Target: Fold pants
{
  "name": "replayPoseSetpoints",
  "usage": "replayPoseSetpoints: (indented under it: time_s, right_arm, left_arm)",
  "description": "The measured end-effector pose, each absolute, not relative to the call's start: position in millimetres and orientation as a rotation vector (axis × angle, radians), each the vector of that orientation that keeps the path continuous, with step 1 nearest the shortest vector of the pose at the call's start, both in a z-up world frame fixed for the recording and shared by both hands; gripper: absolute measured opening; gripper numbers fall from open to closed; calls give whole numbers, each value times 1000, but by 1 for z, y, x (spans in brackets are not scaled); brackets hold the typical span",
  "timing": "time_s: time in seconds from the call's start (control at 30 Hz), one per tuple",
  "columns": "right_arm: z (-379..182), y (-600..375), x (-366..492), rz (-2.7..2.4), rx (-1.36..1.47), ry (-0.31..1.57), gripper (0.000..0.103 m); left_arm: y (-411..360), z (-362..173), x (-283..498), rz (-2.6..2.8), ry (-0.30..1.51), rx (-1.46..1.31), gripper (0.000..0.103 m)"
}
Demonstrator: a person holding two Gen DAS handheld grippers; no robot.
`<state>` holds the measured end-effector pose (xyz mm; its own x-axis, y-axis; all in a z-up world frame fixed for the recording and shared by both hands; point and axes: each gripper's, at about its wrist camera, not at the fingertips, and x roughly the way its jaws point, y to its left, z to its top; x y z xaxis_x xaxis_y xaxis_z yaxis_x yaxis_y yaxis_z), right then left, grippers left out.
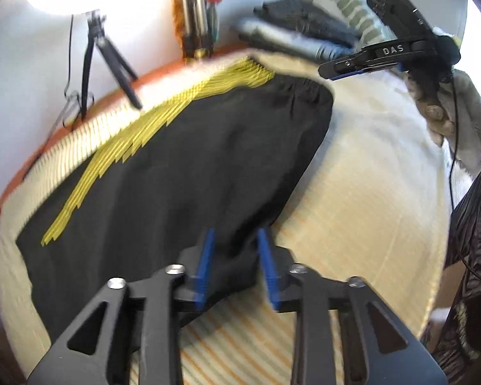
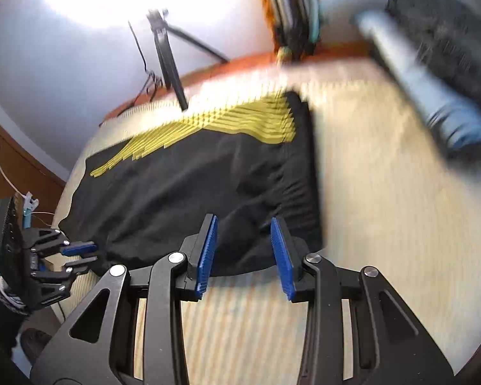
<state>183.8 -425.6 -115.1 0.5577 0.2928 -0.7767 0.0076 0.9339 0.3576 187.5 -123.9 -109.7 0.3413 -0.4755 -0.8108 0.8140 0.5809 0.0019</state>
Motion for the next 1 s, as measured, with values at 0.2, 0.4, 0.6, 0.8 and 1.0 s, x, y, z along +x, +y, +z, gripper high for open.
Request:
replayPoseSetpoints:
  time_s: [0.2,0.4,0.6,0.8,1.0]
  right_arm:
    - [-89,-464,201,184,350,927,58]
    - [-94,-497,238,235,409,959,59]
    - [-110,-511,279,285,469,1000,59]
    - [-138,-512,320,343,550,1054,59]
    - [-167,-506,346,357,526,1108,59]
  left_arm:
    - [-184,-87,177,-925,799,407,44]
    - [-252,-85,174,-978,753,421,44]
    - [-306,-98,173,-1003,733,493,44]
    - [-334,-116,178,-1000,725,566,44]
    - [-351,-127,179,-1004,717,634,44]
